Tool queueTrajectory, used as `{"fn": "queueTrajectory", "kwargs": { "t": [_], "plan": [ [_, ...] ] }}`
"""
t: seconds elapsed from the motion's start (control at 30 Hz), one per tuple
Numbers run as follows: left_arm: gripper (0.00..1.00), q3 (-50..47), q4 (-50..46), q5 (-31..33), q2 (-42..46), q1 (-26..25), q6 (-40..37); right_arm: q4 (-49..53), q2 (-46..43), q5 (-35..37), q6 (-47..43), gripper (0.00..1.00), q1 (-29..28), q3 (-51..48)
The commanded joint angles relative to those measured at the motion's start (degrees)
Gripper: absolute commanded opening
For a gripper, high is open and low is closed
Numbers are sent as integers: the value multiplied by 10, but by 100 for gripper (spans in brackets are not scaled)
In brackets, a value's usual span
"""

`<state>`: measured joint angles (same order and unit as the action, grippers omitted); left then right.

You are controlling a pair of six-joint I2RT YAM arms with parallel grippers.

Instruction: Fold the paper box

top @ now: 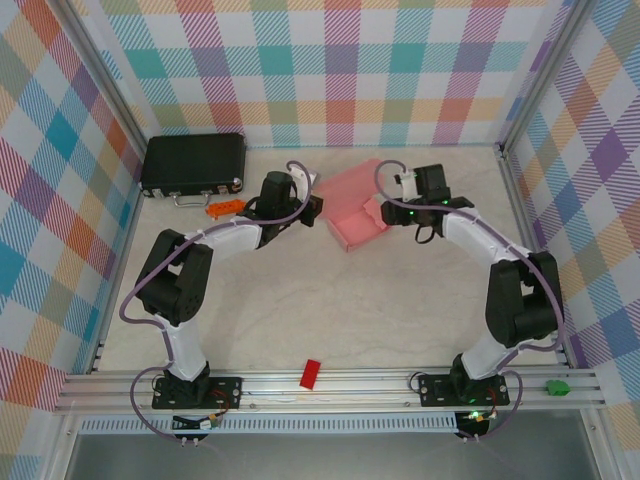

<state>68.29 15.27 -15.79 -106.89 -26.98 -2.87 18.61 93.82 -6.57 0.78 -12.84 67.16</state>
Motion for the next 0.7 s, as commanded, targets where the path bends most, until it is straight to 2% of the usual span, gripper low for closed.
{"fn": "queueTrajectory", "kwargs": {
  "t": [0.0, 0.23, 0.4, 0.67],
  "plan": [
    [0, 15, -9, -48, 5, -4, -41, 71, 42, -108, -51, 56, 31, 45],
    [0, 16, -16, -115, 2, 12, -48, 132, 116, -159, -139, 54, 68, 114],
    [0, 25, -20, -145, -8, 23, -50, 153, 168, -185, -180, 52, 70, 169],
    [0, 38, -24, -150, -18, 31, -44, 167, 200, -175, -163, 47, 64, 197]
  ]
}}
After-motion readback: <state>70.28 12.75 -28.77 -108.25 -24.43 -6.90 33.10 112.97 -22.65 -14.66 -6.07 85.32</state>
